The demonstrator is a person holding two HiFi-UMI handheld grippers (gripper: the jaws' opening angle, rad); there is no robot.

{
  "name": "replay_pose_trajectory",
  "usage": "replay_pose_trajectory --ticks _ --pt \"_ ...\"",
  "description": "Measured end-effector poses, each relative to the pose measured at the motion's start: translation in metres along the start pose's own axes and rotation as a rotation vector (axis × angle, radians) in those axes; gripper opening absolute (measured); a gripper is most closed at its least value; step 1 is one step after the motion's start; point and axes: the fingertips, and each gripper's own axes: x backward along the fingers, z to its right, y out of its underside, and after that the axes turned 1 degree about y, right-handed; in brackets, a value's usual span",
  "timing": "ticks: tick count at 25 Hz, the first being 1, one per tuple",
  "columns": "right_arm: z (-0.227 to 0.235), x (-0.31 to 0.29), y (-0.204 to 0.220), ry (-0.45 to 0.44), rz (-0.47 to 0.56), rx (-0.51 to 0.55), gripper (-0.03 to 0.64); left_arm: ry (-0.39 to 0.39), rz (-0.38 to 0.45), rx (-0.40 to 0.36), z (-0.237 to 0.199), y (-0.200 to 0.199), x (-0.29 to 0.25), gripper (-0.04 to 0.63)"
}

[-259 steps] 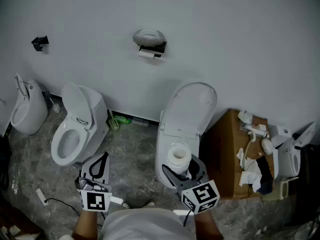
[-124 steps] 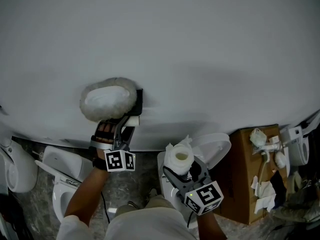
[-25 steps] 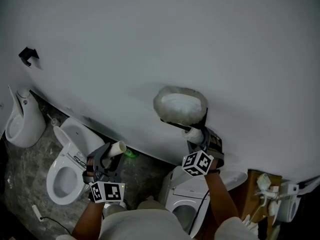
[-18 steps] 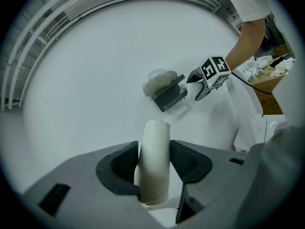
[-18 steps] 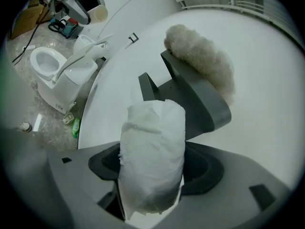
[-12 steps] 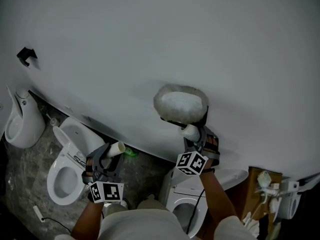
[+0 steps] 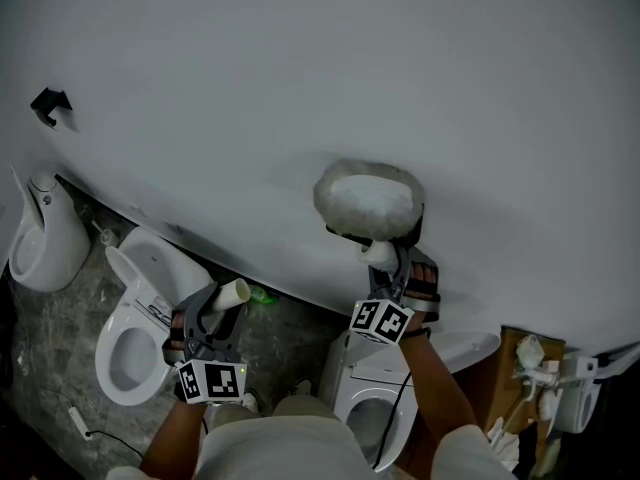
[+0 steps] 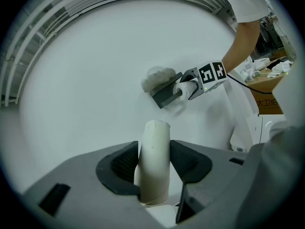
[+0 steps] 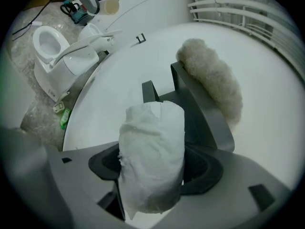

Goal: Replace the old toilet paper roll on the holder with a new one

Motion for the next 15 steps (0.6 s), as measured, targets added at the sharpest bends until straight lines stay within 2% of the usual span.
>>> replay_pose_trajectory --ticks 5,15 --pt "0.000 0.002 -0.004 0.025 0.012 -0.012 0.336 0.007 -0.008 0.003 0.000 0.006 0.003 0.206" --pt "-0.003 0.002 -0.022 0.050 0.063 0.092 0.334 0.036 -0.017 -0.001 0.001 0.014 0.007 0.206"
